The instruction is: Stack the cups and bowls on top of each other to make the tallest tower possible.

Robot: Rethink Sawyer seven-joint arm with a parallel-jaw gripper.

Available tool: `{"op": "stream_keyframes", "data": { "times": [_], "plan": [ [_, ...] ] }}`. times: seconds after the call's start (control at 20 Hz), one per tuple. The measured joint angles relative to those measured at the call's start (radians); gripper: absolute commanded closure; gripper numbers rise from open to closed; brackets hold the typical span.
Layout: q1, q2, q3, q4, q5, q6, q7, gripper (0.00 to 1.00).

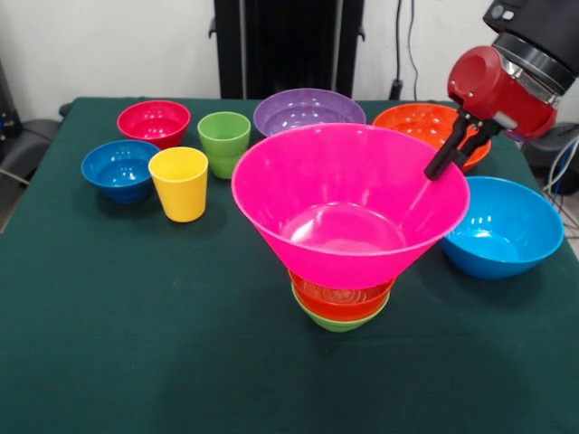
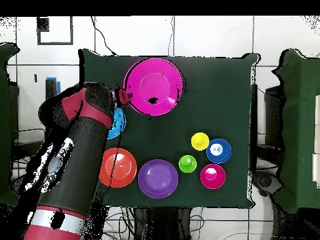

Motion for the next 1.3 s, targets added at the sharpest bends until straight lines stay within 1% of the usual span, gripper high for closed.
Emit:
{"op": "stream_keyframes", "data": {
  "times": [0.35,0.65,1.3],
  "plan": [
    [-0.019,0.0,0.0,0.008,-0.016,-0.016,0.0,1.0],
    [-0.019,0.002,0.0,0.011,-0.027,-0.036,0.0,1.0],
    [-0.01,0.007,0.0,0.012,-0.028,-0.061,0.0,1.0]
  ]
}}
